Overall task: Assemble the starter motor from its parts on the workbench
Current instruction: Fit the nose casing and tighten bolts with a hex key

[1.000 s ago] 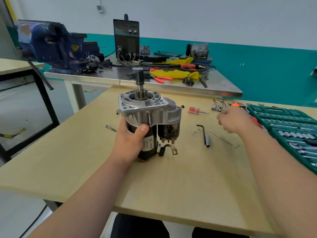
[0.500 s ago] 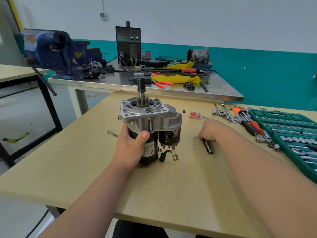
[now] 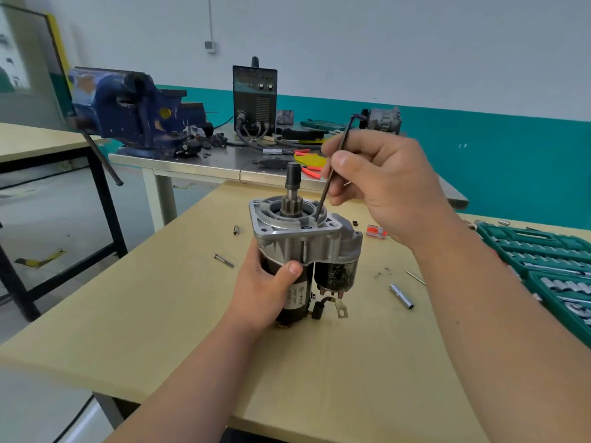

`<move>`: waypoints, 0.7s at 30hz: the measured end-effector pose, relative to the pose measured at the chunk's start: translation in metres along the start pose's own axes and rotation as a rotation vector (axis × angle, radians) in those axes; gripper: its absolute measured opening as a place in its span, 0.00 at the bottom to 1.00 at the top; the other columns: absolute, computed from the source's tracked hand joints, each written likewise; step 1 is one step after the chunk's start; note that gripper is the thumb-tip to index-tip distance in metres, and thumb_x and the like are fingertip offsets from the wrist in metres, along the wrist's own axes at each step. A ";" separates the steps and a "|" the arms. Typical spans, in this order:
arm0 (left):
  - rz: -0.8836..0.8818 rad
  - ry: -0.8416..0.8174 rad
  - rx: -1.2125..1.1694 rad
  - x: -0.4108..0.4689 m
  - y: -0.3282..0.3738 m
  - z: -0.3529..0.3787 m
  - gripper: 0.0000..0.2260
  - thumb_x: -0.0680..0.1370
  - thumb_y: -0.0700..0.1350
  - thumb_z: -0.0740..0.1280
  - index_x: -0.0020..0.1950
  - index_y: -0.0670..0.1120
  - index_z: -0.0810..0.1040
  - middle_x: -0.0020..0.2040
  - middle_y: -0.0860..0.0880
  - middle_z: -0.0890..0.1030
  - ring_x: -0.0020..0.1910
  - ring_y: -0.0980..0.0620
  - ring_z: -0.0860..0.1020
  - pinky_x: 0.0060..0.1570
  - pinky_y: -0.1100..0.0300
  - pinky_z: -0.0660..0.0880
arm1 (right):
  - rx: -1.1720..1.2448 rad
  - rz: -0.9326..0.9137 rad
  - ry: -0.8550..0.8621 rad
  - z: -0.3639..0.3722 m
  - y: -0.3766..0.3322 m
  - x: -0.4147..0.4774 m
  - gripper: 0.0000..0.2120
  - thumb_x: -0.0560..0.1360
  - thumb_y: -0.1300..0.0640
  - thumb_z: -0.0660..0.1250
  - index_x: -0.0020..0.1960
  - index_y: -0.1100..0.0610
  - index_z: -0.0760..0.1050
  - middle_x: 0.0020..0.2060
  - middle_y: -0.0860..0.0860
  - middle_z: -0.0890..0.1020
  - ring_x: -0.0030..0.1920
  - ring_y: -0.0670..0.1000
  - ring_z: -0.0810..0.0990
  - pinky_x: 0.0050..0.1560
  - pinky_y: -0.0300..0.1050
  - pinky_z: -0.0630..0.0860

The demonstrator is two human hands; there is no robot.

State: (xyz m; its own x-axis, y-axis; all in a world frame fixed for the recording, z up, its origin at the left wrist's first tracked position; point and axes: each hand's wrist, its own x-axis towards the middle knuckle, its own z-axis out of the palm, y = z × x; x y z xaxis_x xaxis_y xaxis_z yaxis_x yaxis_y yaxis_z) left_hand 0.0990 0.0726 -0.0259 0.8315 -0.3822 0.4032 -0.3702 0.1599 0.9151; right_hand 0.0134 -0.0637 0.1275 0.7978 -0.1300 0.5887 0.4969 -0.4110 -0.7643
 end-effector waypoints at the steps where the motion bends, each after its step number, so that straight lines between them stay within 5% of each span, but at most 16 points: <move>1: 0.011 -0.001 0.009 0.000 0.001 0.000 0.23 0.63 0.63 0.66 0.56 0.61 0.70 0.50 0.73 0.78 0.52 0.72 0.77 0.48 0.71 0.74 | -0.066 0.002 -0.009 0.005 -0.002 0.000 0.09 0.78 0.64 0.63 0.48 0.53 0.80 0.34 0.47 0.83 0.33 0.47 0.80 0.35 0.41 0.80; 10: 0.014 0.003 -0.011 0.000 0.000 -0.002 0.27 0.63 0.65 0.67 0.60 0.60 0.71 0.57 0.62 0.80 0.59 0.63 0.77 0.57 0.59 0.75 | -0.150 0.003 0.001 0.013 -0.001 0.000 0.10 0.79 0.65 0.62 0.49 0.53 0.79 0.36 0.47 0.84 0.34 0.47 0.81 0.36 0.40 0.80; 21: 0.002 -0.004 0.014 -0.001 0.003 -0.001 0.24 0.63 0.64 0.66 0.58 0.62 0.70 0.52 0.67 0.80 0.55 0.69 0.77 0.49 0.70 0.74 | -0.225 0.032 -0.056 0.010 -0.005 0.004 0.11 0.79 0.64 0.61 0.47 0.53 0.80 0.36 0.47 0.83 0.35 0.48 0.81 0.38 0.46 0.83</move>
State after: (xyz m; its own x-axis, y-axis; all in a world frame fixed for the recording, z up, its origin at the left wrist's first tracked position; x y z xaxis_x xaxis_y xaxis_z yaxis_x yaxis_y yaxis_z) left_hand 0.0976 0.0739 -0.0234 0.8292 -0.3858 0.4045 -0.3773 0.1476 0.9143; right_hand 0.0176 -0.0529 0.1307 0.8329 -0.0984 0.5446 0.3872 -0.5995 -0.7005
